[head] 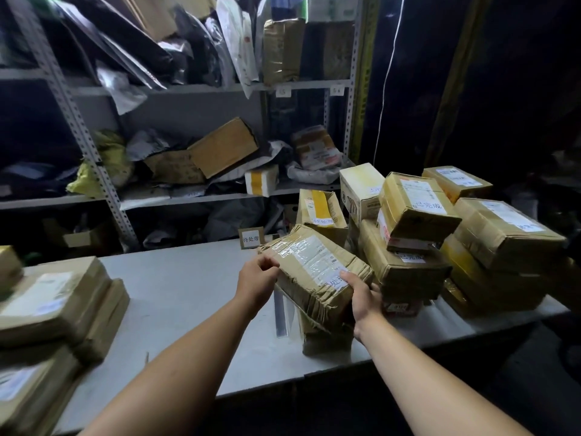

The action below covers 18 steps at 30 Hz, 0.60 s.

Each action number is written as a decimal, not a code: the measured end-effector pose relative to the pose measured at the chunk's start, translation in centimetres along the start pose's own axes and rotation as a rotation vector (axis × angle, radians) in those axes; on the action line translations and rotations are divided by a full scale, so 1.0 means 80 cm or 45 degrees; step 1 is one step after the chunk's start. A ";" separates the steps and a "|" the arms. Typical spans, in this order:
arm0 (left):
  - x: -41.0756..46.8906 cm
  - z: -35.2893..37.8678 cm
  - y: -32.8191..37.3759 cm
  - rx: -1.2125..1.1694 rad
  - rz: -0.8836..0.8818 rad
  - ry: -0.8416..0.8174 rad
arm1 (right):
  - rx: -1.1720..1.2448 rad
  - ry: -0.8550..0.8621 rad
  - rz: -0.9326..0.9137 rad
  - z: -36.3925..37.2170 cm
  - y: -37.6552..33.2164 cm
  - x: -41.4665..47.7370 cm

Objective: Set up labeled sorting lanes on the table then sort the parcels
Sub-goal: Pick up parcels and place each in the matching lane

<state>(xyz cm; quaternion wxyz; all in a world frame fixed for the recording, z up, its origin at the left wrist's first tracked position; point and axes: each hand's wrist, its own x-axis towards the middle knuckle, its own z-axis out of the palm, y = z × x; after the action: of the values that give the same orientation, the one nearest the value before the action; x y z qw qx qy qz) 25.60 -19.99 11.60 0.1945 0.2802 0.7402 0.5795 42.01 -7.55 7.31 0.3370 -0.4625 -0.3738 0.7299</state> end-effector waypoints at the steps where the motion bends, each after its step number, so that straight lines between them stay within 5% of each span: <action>1: -0.002 0.000 -0.002 -0.007 -0.009 -0.015 | 0.009 0.002 -0.001 0.001 0.000 -0.001; 14: -0.009 0.006 -0.003 -0.094 -0.012 -0.005 | 0.011 0.030 -0.048 -0.002 0.001 -0.015; 18: -0.004 0.006 -0.008 -0.145 -0.188 0.002 | 0.058 0.057 -0.035 0.007 0.005 -0.011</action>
<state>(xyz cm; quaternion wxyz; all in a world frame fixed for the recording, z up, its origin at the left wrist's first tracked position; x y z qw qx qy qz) 26.01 -19.92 10.82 0.2518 0.2131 0.7248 0.6049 41.72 -8.63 7.50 0.3657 -0.4658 -0.3556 0.7231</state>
